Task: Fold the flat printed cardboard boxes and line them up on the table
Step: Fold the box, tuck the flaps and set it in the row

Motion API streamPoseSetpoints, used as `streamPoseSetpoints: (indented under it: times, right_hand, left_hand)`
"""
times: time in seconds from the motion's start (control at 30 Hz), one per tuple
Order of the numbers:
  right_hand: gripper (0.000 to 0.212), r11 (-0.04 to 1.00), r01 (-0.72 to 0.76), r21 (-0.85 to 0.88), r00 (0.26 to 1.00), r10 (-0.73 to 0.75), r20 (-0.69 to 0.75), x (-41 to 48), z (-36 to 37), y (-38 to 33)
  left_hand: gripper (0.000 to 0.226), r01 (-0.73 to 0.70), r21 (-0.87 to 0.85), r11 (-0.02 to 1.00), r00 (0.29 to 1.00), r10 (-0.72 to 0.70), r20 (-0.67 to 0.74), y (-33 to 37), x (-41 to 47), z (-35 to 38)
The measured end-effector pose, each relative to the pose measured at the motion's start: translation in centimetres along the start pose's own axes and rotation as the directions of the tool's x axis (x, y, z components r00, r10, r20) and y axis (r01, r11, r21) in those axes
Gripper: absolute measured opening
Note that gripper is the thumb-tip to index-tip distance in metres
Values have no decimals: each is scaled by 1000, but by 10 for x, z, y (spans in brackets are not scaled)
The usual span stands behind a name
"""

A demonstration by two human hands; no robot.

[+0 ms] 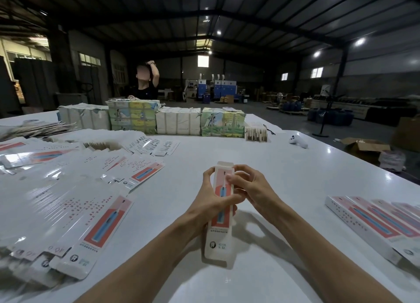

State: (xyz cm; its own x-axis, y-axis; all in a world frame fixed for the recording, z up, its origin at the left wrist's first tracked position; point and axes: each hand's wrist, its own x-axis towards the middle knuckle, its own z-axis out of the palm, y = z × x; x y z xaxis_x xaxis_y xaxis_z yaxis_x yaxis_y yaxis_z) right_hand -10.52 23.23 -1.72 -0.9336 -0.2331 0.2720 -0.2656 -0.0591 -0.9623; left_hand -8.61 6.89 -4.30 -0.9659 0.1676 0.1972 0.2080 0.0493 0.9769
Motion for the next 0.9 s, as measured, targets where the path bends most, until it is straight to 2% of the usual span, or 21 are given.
streamPoseSetpoints:
  times: [0.13, 0.27, 0.47, 0.6, 0.73, 0.83, 0.9]
  right_hand:
    - [39, 1000, 6, 7, 999, -6, -35, 2, 9, 2]
    - [27, 998, -30, 51, 980, 40, -197, 6, 8, 3]
    - [18, 990, 91, -109, 980, -108, -167, 2, -2, 3]
    - [25, 973, 148, -176, 966, -181, -187, 1, -2, 2]
    - [25, 985, 142, -96, 976, -156, -155, 1, -4, -1]
    - [30, 996, 81, 43, 985, -73, -158, 1, -3, -5]
    - [24, 993, 37, 112, 986, -18, -164, 3, -7, -6]
  left_hand:
    - [94, -9, -47, 999, 1000, 9, -9, -2, -1, -4]
    - [96, 12, -12, 1000, 998, -12, 54, 2, -4, 0]
    - [89, 33, 36, 999, 993, -37, 115, 1, -3, 3]
    - [92, 25, 71, 997, 993, -33, 117, 2, -4, 1]
    - [94, 32, 101, 994, 993, -43, 110, 3, -4, 2]
    - [90, 23, 130, 991, 991, -40, 131, 2, -4, 3]
    - [92, 16, 118, 993, 989, -33, 143, 1, -4, 3]
